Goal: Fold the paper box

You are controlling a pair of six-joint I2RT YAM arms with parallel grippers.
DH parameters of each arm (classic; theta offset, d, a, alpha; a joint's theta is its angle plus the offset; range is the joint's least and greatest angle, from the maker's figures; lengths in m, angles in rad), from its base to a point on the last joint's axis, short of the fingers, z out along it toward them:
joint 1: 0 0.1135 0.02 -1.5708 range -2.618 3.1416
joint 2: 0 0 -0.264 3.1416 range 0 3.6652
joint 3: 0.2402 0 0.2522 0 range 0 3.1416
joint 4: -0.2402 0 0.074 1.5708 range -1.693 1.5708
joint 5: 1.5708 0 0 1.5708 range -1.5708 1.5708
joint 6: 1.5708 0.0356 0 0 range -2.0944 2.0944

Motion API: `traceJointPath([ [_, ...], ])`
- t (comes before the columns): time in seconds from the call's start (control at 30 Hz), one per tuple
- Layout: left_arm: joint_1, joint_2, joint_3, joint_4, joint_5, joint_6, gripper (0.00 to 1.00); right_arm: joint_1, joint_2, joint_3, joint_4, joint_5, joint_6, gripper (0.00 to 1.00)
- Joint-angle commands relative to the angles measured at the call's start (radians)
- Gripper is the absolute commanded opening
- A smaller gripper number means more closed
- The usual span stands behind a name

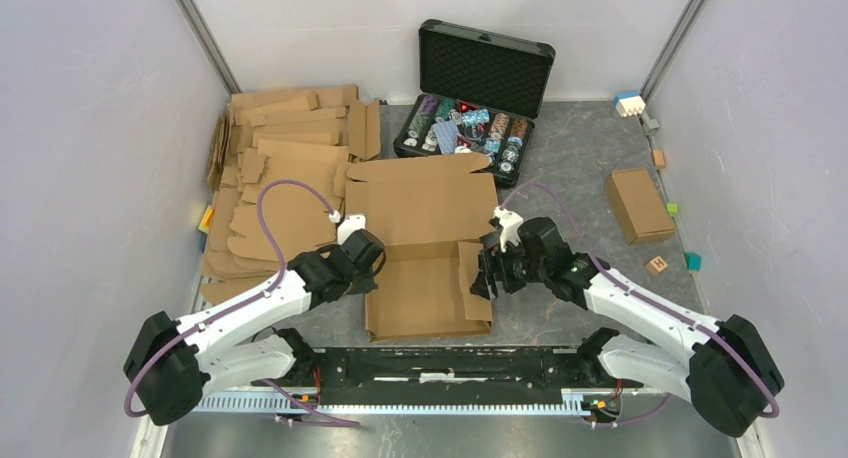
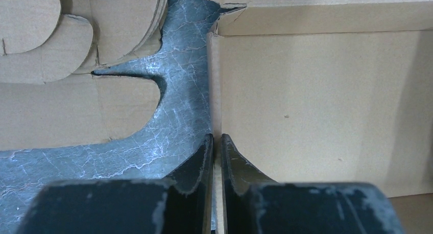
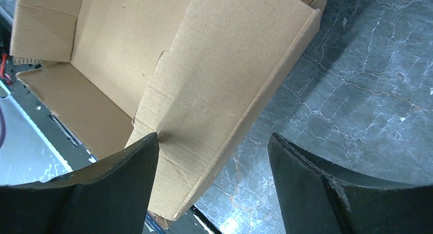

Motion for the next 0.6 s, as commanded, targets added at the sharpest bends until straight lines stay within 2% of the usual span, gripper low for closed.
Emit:
traceJointPath([
  [0.0, 0.000, -0.026, -0.001, 0.034, 0.005, -0.020, 0.15, 0.055, 0.030, 0.084, -0.087, 0.169, -0.037, 0.83],
  [0.1, -0.002, -0.028, -0.006, 0.037, 0.004, -0.028, 0.20, 0.076, 0.034, 0.109, -0.127, 0.251, -0.049, 0.82],
  [0.23, -0.002, -0.023, -0.010, 0.039, 0.001, -0.037, 0.26, 0.089, 0.036, 0.123, -0.154, 0.286, -0.059, 0.82],
  [0.37, -0.002, -0.025, -0.014, 0.047, -0.002, -0.040, 0.28, 0.089, 0.025, 0.091, -0.081, 0.173, -0.033, 0.87],
  [0.57, -0.002, -0.026, -0.023, 0.057, 0.005, -0.046, 0.29, 0.089, 0.048, 0.069, -0.013, 0.076, 0.000, 0.86],
])
